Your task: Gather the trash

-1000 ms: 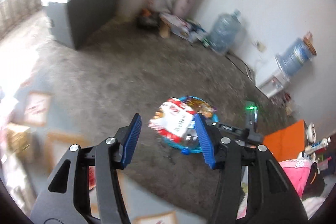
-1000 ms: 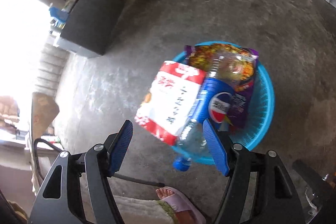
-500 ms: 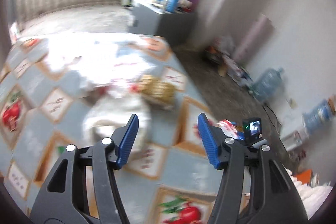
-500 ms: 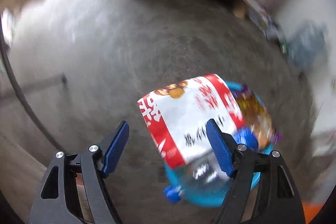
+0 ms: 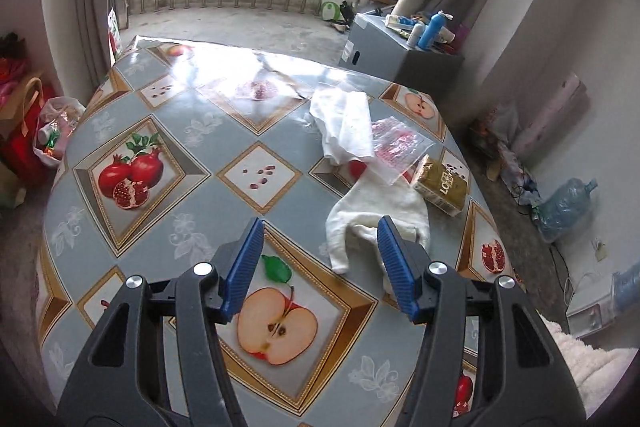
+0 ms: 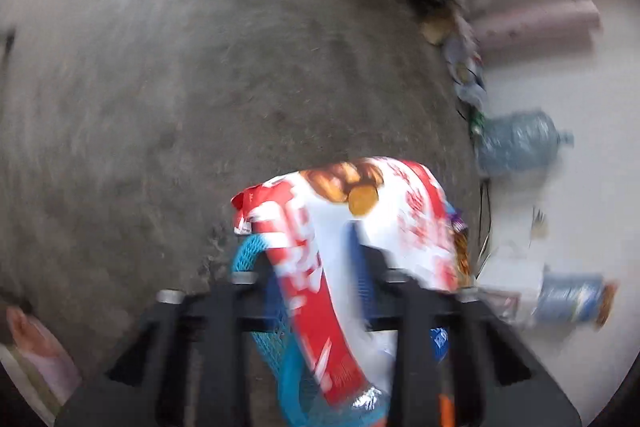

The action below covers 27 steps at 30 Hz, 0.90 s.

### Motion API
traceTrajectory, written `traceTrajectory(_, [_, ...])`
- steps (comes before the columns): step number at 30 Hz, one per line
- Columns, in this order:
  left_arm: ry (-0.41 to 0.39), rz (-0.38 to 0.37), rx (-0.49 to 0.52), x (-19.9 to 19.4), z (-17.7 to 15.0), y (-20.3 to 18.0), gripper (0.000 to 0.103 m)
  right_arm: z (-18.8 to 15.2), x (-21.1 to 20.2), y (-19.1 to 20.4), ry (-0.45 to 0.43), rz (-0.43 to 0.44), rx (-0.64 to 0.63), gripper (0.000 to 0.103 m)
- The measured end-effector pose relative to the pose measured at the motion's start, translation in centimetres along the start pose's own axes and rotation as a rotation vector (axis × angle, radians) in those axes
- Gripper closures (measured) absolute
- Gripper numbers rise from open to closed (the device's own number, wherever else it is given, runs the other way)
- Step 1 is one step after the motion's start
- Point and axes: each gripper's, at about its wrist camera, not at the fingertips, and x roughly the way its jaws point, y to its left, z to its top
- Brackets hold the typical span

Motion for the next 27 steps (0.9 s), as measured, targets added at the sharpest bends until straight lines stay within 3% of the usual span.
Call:
traceTrajectory(8, [-0.015,-0.049,0.022,-0.5,-0.4,-1.2,0.048,-1.1,-6.0,-9.7,-0.172,0.107,0.341,0.1])
traceTrajectory(13, [-0.034,-0.077,0.033,-1.1,-0.5,-2.1,0.048,-5.7,-10.2,-16.4,-0.293,0.133,0.477,0.101])
traceTrajectory(17, [-0.03,-0.087,0.036,-1.0,-0.5,-2.5,0.048,-10.0,-12.5,-19.1,-0.358,0.086,0.498,0.101])
traceTrajectory(21, [-0.022,-0.091,0.04,-0.7,-0.6,-2.9,0.048,-13.5,-12.1,-18.8,-0.366,0.029,0.467,0.101])
traceTrajectory(27, [-0.024,-0.094,0.054,-0.8,-0.7,-3.6,0.048,-15.3,-7.1,-13.9,-0.29,-0.021,0.367,0.101])
